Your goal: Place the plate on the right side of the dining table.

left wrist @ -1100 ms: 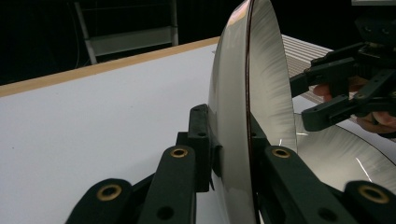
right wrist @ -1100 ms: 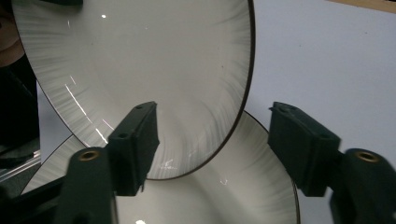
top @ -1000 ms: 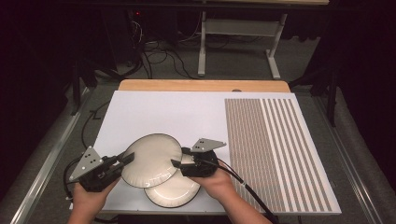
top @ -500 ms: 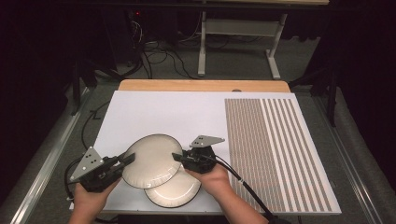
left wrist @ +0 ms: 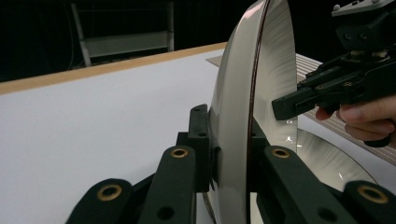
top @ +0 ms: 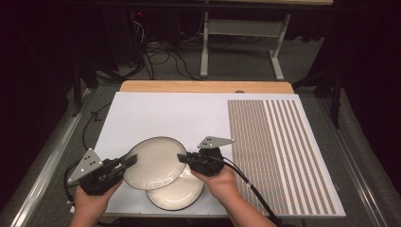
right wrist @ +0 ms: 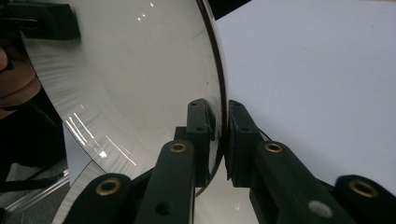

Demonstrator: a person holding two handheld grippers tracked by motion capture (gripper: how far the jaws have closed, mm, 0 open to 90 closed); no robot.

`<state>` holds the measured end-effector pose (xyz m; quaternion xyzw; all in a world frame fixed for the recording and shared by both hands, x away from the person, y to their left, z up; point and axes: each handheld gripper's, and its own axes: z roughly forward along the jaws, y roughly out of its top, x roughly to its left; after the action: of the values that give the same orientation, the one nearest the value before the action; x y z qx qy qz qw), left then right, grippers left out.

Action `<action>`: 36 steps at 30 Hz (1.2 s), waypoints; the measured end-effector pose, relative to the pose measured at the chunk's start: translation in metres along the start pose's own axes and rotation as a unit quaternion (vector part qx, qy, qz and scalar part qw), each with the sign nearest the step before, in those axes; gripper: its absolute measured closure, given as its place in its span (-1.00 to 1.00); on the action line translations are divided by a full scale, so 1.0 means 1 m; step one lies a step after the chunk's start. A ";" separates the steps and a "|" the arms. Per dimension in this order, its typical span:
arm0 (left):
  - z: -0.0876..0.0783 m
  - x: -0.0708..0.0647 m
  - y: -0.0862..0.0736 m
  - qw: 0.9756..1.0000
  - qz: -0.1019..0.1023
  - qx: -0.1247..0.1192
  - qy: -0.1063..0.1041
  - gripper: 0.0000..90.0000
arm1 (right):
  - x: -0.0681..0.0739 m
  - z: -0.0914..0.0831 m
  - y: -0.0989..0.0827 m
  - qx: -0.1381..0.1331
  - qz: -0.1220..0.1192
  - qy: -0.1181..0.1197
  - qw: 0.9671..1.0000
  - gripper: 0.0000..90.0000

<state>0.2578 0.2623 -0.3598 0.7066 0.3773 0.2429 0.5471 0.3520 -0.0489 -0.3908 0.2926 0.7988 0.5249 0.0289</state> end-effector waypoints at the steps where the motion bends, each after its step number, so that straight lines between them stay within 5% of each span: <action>1: 0.000 -0.002 0.002 1.000 0.002 -0.002 0.000 0.78 | 0.000 -0.004 0.001 -0.003 0.000 0.000 1.000 0.87; 16: 0.030 -0.033 0.032 0.999 -0.001 0.001 -0.035 0.77 | -0.009 -0.067 0.010 -0.031 -0.024 -0.035 0.999 0.90; 36: 0.115 -0.091 0.063 0.994 0.012 0.037 -0.101 0.77 | -0.045 -0.164 -0.011 -0.059 -0.024 -0.114 0.991 0.90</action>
<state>0.3072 0.1149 -0.3259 0.7519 0.3200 0.1628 0.5530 0.3268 -0.2090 -0.3391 0.3291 0.7644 0.5337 0.1498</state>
